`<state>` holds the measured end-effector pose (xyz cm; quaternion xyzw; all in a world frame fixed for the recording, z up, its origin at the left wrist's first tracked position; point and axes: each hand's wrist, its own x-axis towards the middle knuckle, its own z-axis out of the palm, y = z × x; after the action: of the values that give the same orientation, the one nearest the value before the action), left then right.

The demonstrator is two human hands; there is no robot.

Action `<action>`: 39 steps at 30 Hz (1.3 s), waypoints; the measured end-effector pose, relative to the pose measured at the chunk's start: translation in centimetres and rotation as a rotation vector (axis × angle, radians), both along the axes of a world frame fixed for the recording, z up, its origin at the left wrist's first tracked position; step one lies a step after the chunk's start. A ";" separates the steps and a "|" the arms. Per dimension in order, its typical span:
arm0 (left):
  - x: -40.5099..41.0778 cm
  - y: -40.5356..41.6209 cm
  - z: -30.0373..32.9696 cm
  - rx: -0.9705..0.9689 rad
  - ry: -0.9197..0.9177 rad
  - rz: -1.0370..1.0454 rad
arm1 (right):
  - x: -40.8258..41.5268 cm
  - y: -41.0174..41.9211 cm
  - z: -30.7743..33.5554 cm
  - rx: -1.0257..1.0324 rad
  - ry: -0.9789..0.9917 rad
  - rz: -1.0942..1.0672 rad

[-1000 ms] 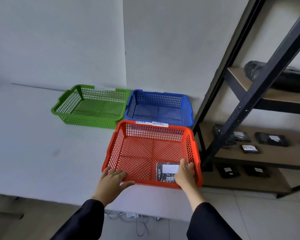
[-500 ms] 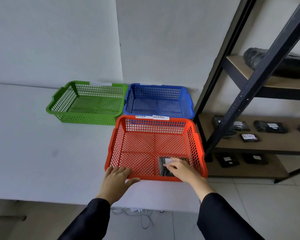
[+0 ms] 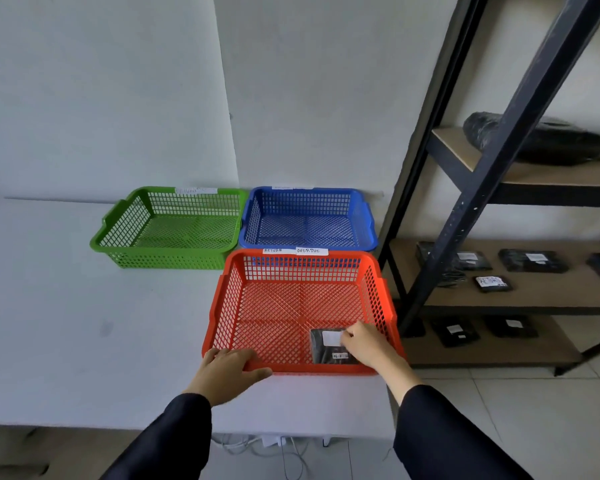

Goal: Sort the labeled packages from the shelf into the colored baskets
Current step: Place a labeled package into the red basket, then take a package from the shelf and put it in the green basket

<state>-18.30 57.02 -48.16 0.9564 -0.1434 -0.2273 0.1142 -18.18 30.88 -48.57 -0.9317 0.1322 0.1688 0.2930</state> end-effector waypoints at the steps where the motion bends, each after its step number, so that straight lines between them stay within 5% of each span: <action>1: 0.6 -0.2 0.5 -0.023 0.060 0.015 | 0.2 -0.4 0.8 0.059 -0.015 -0.006; 5: 3.2 -3.2 4.4 -0.198 0.113 -0.005 | 1.3 -2.6 5.5 0.194 -0.168 -0.004; 19: 6.0 -30.3 21.7 -0.535 -0.461 -0.113 | -1.0 -25.2 23.5 0.176 -0.676 -0.041; 30: 1.2 -49.9 31.8 -0.613 -0.902 -0.304 | -7.8 -44.6 33.1 -0.009 -0.918 -0.109; 39: 5.7 -60.1 40.5 -0.578 -1.160 -0.382 | -3.5 -53.9 40.5 -0.141 -1.057 0.012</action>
<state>-12.56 -3.08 -7.67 0.8124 -0.4032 0.3542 0.2280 -21.72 -23.07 -8.10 -0.9080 -0.0278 -0.3310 0.2553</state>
